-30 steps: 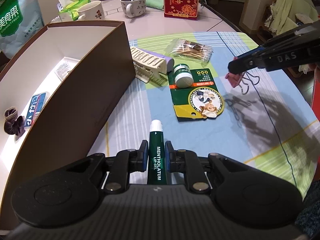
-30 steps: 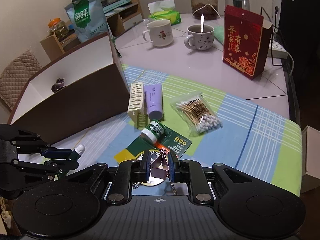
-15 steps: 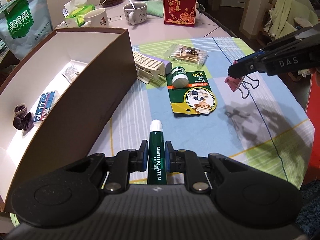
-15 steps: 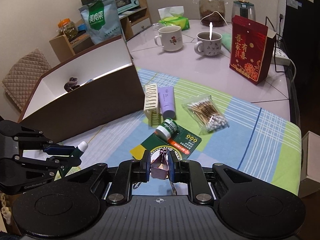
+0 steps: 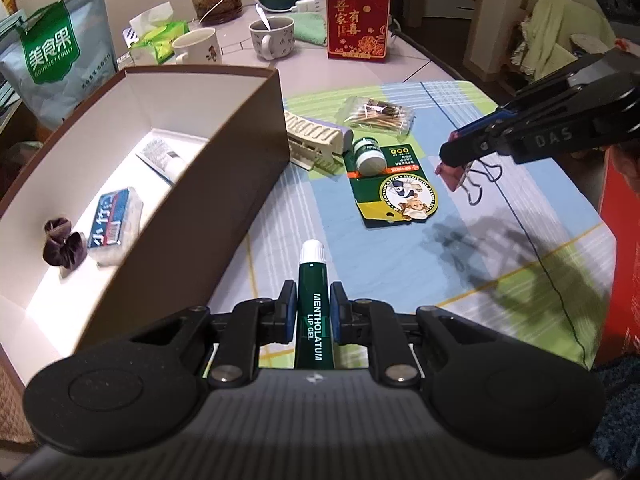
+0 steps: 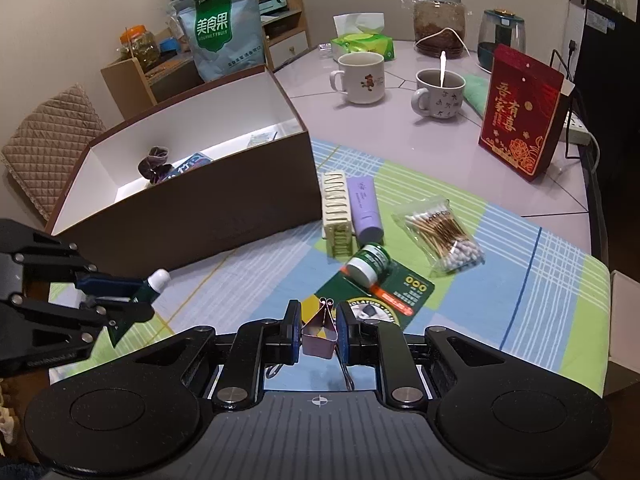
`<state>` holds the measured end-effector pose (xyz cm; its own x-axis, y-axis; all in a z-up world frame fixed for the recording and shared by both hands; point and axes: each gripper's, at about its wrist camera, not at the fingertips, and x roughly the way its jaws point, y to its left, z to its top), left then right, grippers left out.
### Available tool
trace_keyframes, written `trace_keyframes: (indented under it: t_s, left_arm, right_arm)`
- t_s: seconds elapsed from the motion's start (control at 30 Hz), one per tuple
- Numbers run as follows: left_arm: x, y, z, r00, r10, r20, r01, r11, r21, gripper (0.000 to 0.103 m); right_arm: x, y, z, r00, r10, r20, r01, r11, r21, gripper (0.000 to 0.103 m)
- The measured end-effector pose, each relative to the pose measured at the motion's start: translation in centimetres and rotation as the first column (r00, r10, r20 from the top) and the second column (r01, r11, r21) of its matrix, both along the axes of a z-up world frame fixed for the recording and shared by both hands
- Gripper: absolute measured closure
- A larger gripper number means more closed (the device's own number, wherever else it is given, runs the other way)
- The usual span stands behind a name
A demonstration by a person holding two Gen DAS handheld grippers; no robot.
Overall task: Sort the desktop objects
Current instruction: 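Carry the lip balm and binder clip with both tools over the brown box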
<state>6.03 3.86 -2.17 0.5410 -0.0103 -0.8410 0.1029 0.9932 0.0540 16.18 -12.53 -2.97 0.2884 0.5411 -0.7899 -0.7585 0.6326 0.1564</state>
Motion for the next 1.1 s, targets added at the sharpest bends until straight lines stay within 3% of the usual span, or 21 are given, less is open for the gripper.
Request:
trace_keyframes:
  t_s: [0.43,0.63,0.83,1.1]
  left_arm:
    - [-1.0,6.9,5.3,0.984,-0.162,0.073,0.162,0.987,0.006,0.089]
    - [-1.0,12.4,7.3,0.974,-0.210,0.091,0.204,0.976,0.073,0.089]
    - [0.1,17.5,7.4,0.967,-0.247,0.068,0.235,0.960,0.152,0.089]
    - [2.3,21.0,5.7,0.939,-0.344,0.020,0.337,0.927,0.166,0.089]
  right_arm:
    - [-2.0,4.0,2.0,0.998,-0.051,-0.025,0.052,0.999,0.018,0.086]
    - [-2.2,6.4,4.8,0.997,-0.079,-0.016,0.080,0.993,0.081,0.086]
    - [-2.3,10.6,8.1,0.997,-0.066,0.043,0.061,0.990,0.126,0.086]
    - [-1.5,17.5,9.2,0.996,-0.012,0.094,0.000,0.991,0.131,0.086]
